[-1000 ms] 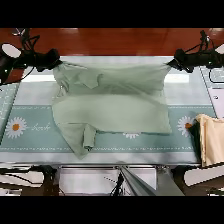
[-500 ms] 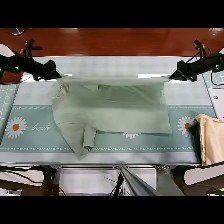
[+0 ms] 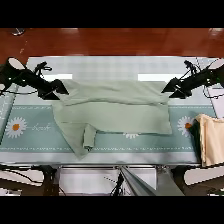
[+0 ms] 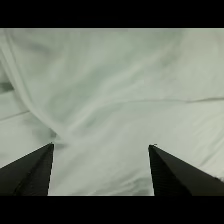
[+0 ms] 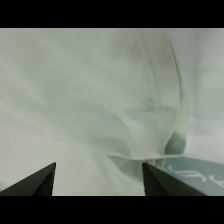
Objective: Fold the shirts.
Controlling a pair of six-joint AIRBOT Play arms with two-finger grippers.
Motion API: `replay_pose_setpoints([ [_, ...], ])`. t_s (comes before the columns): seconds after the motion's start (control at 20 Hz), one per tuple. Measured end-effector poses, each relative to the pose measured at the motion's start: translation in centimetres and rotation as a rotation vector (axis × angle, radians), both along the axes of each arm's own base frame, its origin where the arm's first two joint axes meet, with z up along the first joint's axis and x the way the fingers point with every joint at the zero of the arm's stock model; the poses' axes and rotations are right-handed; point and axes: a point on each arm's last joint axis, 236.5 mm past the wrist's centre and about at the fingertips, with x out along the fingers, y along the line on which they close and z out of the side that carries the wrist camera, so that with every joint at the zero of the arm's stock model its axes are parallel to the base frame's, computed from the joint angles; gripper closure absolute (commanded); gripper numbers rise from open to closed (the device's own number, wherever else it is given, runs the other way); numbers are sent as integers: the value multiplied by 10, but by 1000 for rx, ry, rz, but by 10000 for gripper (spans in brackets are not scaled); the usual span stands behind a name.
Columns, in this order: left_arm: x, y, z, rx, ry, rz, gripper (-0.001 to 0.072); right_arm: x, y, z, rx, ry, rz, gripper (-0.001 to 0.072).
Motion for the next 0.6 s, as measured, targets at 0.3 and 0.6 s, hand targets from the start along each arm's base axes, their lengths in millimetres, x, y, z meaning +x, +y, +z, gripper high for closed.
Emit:
replay_pose_setpoints([
  [0.3,-73,49,13,122,102,10,2,-42,-53,51,-119,-105,-128,86],
  [0.6,-167,46,-20,67,201,153,3,-112,-26,47,-94,-212,-256,85],
])
